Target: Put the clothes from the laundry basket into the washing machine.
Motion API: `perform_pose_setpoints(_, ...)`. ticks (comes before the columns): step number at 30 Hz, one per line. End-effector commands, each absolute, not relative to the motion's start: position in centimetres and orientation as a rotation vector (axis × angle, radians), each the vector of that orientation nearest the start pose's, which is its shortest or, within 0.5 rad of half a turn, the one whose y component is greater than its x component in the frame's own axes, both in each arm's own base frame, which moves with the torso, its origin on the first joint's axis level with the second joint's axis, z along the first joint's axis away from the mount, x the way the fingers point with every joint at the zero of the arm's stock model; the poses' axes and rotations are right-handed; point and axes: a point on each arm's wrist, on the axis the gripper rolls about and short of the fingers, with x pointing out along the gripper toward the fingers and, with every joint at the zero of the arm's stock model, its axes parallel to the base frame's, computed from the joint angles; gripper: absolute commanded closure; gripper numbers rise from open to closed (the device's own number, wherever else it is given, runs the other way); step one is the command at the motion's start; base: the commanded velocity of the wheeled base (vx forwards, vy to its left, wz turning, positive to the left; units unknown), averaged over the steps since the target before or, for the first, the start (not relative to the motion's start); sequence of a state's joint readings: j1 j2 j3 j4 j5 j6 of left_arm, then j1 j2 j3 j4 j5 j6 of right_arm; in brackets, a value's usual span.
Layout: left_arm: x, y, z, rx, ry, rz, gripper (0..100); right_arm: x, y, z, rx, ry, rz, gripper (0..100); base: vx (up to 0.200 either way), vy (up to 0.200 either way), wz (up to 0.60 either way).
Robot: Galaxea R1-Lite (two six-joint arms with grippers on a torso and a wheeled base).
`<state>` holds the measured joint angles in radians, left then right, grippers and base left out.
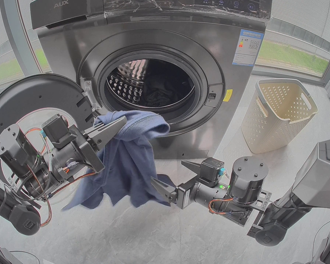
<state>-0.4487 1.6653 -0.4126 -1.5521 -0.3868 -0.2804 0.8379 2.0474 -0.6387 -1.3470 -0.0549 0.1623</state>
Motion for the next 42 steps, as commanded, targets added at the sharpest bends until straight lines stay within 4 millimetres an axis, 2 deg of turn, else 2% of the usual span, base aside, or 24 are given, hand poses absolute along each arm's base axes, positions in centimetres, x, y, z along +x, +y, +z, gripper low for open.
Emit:
perform_pose_setpoints(1, 22.6, -11.9, 19.3, -0.280, -0.222, -0.861, 100, 22.5, 24.7, 8.9, 0.089, 0.160, 0.769, 0, 0.000, 0.000, 0.00)
perform_pose_setpoints(25, 22.7, -11.9, 19.3, -0.280, -0.225, -0.856, 100, 23.8, 25.5, 10.0, 0.111, 0.092, 0.764, 0, 0.000, 0.000, 0.00)
perform_pose_setpoints(36, 22.7, -12.0, 20.4, -0.311, -0.259, -0.872, 100, 25.1, 27.4, 9.5, 0.110, 0.062, 0.771, 0, 0.000, 0.000, 0.00)
perform_pose_setpoints(39, 22.7, -12.0, 20.4, -0.311, -0.259, -0.872, 100, 25.1, 27.4, 9.5, 0.110, 0.062, 0.771, 0, 0.000, 0.000, 0.00)
perform_pose_setpoints(42, 22.8, -12.0, 20.5, -0.311, -0.263, -0.868, 100, 25.3, 28.0, 10.1, 0.133, 0.014, 0.783, 0, 0.000, 0.000, 0.00)
